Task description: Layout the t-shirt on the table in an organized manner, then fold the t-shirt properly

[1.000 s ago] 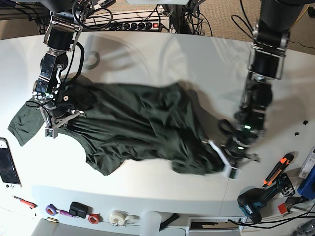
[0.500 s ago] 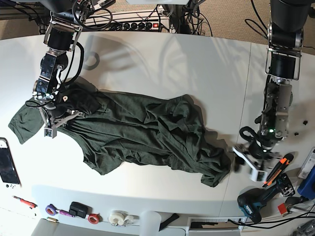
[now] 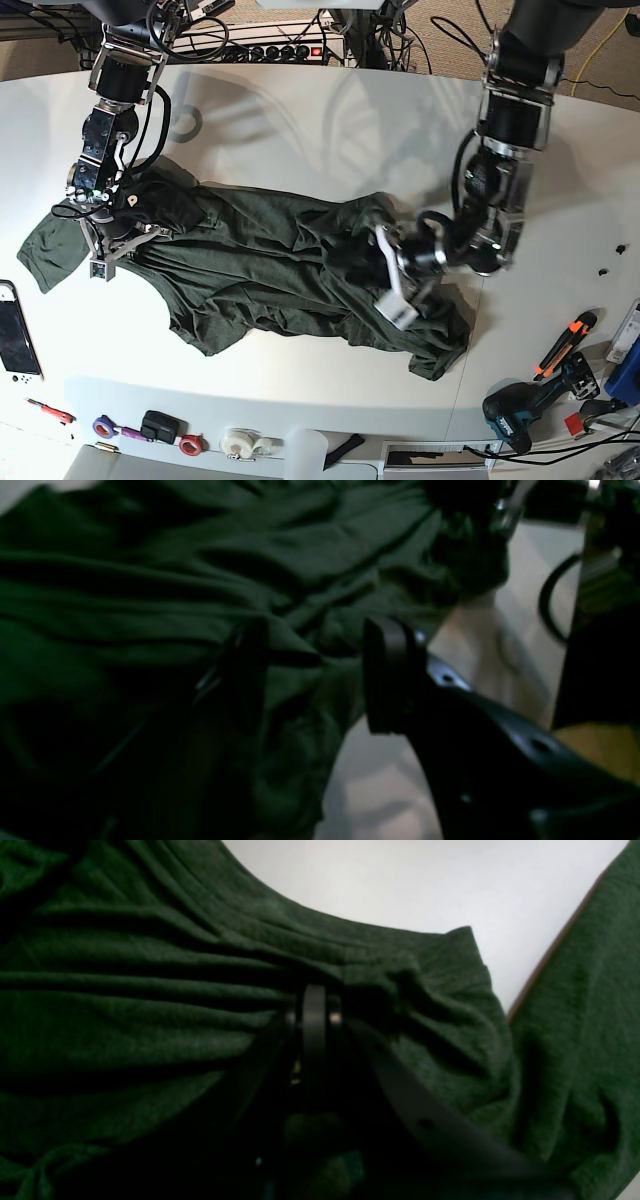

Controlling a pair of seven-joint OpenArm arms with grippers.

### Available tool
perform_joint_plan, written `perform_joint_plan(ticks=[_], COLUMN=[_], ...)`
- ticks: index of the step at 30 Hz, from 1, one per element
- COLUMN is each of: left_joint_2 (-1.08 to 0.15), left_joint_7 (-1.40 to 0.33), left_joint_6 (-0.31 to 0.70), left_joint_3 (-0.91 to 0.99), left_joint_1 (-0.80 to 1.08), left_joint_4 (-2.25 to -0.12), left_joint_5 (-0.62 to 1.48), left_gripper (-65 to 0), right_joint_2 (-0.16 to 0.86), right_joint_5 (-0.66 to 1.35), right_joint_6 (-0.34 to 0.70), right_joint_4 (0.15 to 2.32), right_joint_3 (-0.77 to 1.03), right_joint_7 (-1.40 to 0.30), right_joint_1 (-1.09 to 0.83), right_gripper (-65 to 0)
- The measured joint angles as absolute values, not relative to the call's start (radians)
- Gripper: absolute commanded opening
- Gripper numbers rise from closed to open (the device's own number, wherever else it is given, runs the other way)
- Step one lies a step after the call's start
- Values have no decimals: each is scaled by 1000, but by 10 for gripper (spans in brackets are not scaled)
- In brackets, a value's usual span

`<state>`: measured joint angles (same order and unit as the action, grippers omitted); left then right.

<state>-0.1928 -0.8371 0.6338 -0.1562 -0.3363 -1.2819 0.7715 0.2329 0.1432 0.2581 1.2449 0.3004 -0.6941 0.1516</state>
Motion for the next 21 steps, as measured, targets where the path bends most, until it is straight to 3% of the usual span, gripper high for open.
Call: perform_joint_plan(ticks=[5, 13, 16, 21], left_joint_2=[-204, -197, -197, -199], left_joint_7=[-717, -622, -619, -632], left_joint_6=[532, 383, 347, 364], left_joint_3=[-327, -470, -471, -425], left_joint_1=[-325, -328, -330, -329], left_joint_4=[-1277, -1281, -1281, -1281], left_joint_5=[548, 398, 389, 386], left_gripper=[-329, -312, -340, -476], right_joint_2=[233, 233, 233, 233], right_joint_5=[140, 139, 140, 133], right_joint_6=[258, 257, 257, 258], right_joint_4=[1245, 1246, 1246, 1246], right_joint_3=[300, 300, 300, 300], right_joint_7=[-694, -693, -693, -693], right_joint_1=[152, 149, 149, 149], right_gripper=[-650, -650, -650, -650])
